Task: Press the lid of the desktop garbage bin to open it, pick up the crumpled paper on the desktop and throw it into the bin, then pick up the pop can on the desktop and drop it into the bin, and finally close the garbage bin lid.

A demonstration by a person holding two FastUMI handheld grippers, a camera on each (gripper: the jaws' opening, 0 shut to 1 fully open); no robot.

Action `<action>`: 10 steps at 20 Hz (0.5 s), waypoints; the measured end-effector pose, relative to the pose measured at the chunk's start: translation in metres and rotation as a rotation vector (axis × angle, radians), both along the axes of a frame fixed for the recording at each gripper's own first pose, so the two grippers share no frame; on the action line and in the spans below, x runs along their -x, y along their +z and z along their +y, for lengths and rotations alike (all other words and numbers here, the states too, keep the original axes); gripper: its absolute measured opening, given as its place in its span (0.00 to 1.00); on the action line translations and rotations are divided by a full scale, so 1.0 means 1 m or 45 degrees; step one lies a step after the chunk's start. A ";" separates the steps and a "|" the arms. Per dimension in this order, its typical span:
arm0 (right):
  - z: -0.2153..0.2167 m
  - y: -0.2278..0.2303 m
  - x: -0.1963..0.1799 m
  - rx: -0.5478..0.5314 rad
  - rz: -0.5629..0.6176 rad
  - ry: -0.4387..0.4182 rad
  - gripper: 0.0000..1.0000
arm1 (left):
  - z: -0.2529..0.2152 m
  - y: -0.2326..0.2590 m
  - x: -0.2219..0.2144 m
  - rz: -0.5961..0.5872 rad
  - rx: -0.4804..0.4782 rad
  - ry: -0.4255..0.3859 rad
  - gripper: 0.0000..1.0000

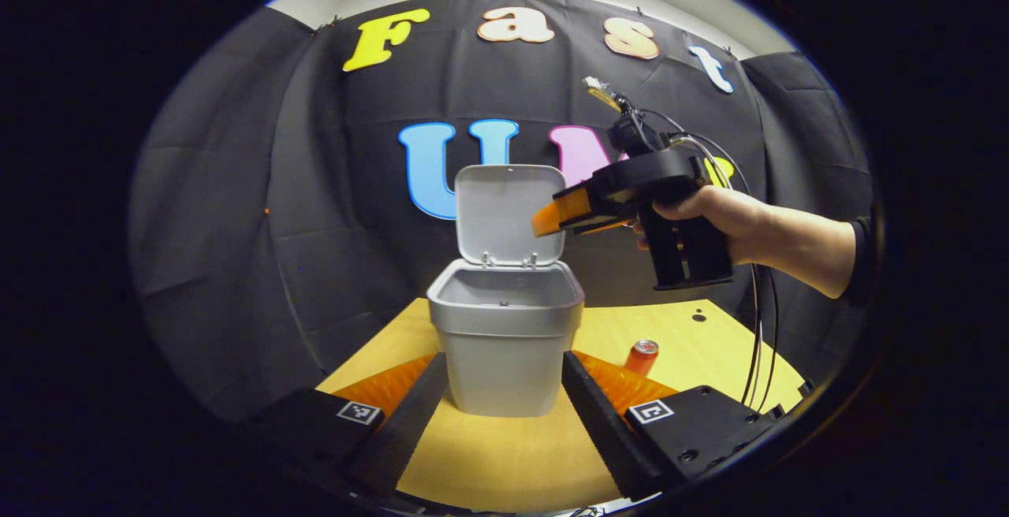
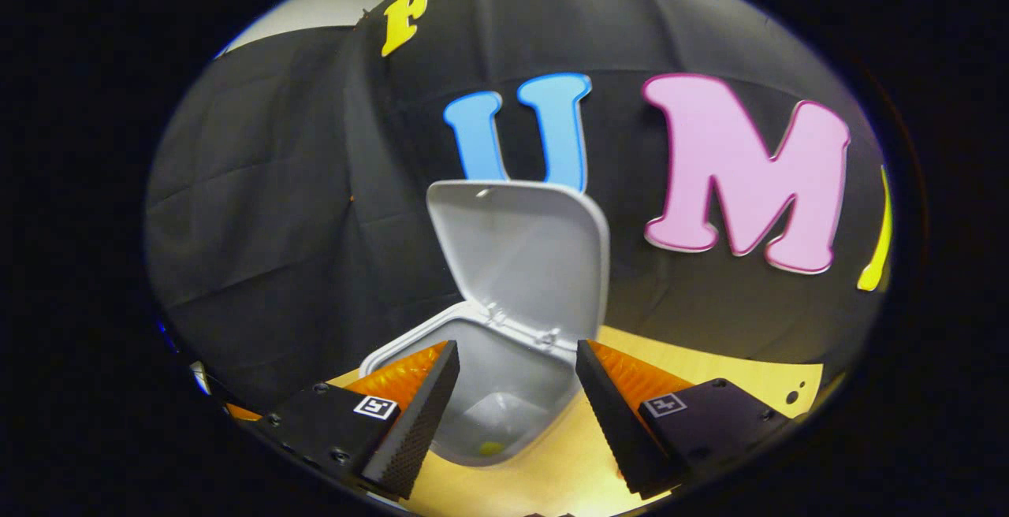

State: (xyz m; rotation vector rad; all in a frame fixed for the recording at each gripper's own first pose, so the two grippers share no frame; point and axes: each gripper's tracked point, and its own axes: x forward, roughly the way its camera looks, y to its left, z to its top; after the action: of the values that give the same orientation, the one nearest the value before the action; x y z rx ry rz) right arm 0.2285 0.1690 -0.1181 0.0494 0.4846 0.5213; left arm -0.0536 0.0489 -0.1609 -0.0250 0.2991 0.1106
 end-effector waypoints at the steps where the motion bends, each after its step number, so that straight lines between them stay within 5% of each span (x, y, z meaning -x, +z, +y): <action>1: -0.018 0.006 0.000 0.016 -0.040 -0.041 0.96 | -0.008 -0.005 -0.006 0.002 0.006 -0.036 0.98; 10: -0.212 0.022 0.039 0.125 -0.225 -0.472 0.96 | -0.101 -0.060 -0.081 -0.012 0.016 -0.347 0.98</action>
State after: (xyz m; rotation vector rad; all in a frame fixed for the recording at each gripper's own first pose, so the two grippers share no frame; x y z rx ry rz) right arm 0.1890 -0.0429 -0.0956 -0.0018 0.3169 0.1361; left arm 0.0274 -0.0523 -0.2210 0.0028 0.2908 -0.1618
